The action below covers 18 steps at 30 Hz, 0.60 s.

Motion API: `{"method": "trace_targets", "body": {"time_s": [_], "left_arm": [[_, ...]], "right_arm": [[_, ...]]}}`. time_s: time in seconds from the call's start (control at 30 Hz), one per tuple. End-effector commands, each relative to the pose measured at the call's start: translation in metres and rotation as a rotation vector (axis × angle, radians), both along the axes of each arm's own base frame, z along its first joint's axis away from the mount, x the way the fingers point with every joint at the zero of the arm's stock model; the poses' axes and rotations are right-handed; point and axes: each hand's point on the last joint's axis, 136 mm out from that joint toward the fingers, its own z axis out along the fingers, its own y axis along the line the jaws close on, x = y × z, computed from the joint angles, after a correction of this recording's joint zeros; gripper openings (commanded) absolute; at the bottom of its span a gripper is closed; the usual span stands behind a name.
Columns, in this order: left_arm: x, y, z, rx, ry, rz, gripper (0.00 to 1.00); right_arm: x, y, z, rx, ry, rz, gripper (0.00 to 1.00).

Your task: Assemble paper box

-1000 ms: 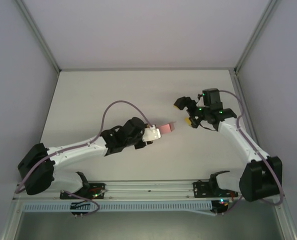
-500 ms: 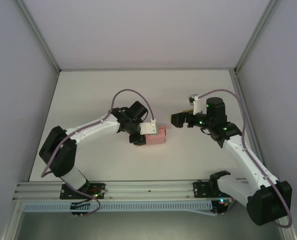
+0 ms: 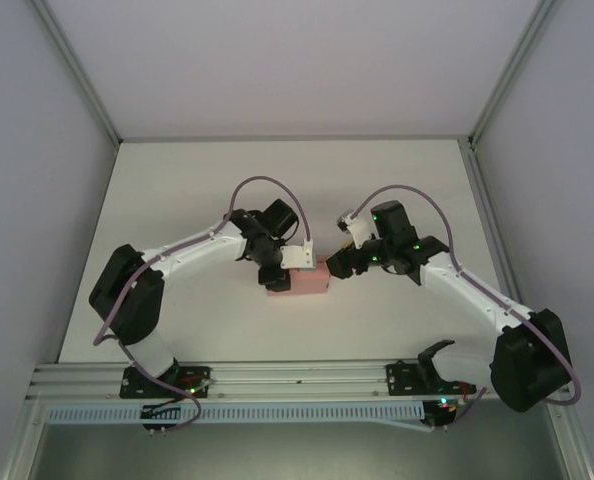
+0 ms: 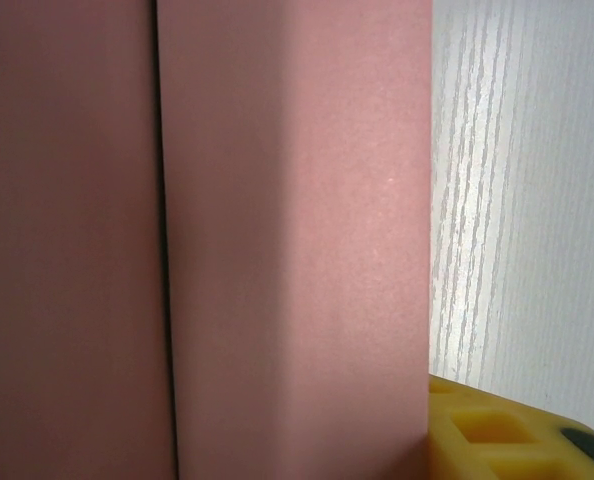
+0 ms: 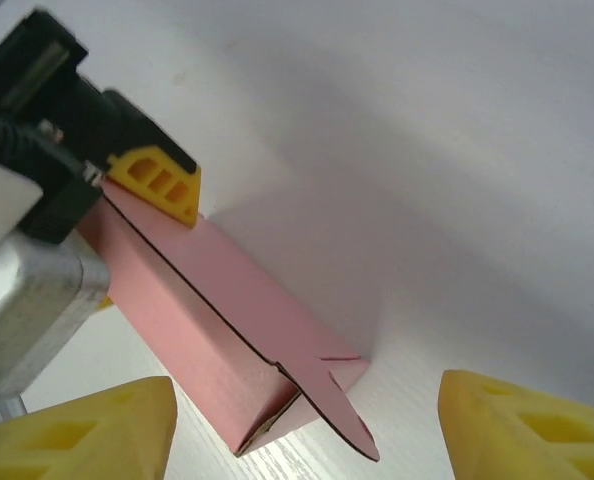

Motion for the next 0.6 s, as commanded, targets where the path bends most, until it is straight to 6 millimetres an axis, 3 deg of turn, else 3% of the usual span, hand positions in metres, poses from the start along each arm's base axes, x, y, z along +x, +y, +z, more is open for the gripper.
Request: {"method": "trace_targets", "body": {"time_s": [0.0,0.1,0.2,0.3,0.43,0.57], "left_arm": [[0.001,-0.001,0.002,-0.006,0.017,-0.016,0.48],[0.002,-0.002,0.0,-0.002,0.017,-0.013,0.48],[0.004,-0.002,-0.001,0.006,0.014,-0.001,0.48],[0.008,-0.003,-0.002,0.008,0.003,0.015,0.48],[0.014,-0.007,0.0,-0.007,-0.016,0.035,0.48],[0.021,-0.013,0.005,-0.036,-0.04,0.056,0.48]], "right_arm": [[0.0,0.0,-0.003,-0.057,-0.017,0.028,0.63],[0.001,0.003,-0.007,-0.073,-0.006,0.032,0.49],[0.004,0.006,-0.004,-0.078,-0.015,0.021,0.25],[0.004,0.009,0.002,-0.058,0.002,-0.002,0.08],[0.002,0.013,0.007,-0.029,0.06,-0.067,0.01],[0.008,0.011,0.004,0.009,0.172,-0.257,0.0]]}}
